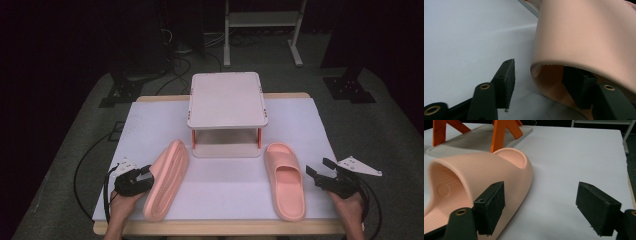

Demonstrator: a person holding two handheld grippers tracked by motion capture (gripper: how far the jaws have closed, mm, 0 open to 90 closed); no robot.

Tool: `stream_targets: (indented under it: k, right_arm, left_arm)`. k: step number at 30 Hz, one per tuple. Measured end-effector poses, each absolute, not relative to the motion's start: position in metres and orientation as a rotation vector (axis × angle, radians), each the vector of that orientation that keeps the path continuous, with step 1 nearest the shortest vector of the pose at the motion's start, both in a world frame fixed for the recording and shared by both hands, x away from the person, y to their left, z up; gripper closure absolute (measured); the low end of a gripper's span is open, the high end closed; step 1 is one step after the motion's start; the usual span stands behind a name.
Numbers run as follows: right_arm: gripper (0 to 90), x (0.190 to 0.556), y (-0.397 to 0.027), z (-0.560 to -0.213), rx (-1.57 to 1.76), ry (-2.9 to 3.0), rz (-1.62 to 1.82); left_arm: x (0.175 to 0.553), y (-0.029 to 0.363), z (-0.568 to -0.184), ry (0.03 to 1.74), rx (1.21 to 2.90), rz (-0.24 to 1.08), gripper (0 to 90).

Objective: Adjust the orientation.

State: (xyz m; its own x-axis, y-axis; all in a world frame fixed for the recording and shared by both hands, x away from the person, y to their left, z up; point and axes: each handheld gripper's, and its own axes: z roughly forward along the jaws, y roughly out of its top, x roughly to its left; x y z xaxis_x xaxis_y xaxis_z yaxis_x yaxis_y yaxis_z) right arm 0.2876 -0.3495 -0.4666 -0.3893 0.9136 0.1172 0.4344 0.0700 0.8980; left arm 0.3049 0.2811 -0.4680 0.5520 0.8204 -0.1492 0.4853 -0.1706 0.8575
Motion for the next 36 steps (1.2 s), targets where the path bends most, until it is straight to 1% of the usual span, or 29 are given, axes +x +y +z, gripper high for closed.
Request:
stream_targets:
  k: [5,8,9,11,18,20,21,31,36]
  right_arm:
    - [22.8,0.287,-0.350,-0.466,1.336,1.862,1.288]
    - [22.8,0.287,-0.351,-0.466,1.333,1.861,1.289]
    - [22.8,0.287,-0.351,-0.466,1.333,1.862,1.289]
    - [22.7,0.287,-0.351,-0.466,1.332,1.863,1.289]
    - [22.8,0.287,-0.350,-0.467,1.331,1.867,1.290]
    - [22.8,0.287,-0.350,-0.467,1.330,1.866,1.290]
    - [22.7,0.287,-0.350,-0.467,1.329,1.868,1.288]
    - [22.8,0.287,-0.350,-0.466,1.330,1.866,1.290]
    - [22.8,0.287,-0.350,-0.466,1.331,1.867,1.291]
  left_arm:
    - [0.305,0.279,-0.467,1.070,1.808,0.437,48.4]
    - [0.305,0.277,-0.466,1.056,1.806,0.440,48.9]
    - [0.304,0.276,-0.465,1.051,1.802,0.439,48.9]
    - [0.304,0.275,-0.465,1.039,1.794,0.440,45.7]
    - [0.302,0.270,-0.463,0.996,1.776,0.422,45.7]
    - [0.302,0.268,-0.462,0.982,1.780,0.424,44.9]
    - [0.302,0.266,-0.462,0.976,1.780,0.426,43.0]
    - [0.299,0.254,-0.460,0.919,1.795,0.424,43.7]
    - [0.298,0.248,-0.459,0.894,1.819,0.437,46.1]
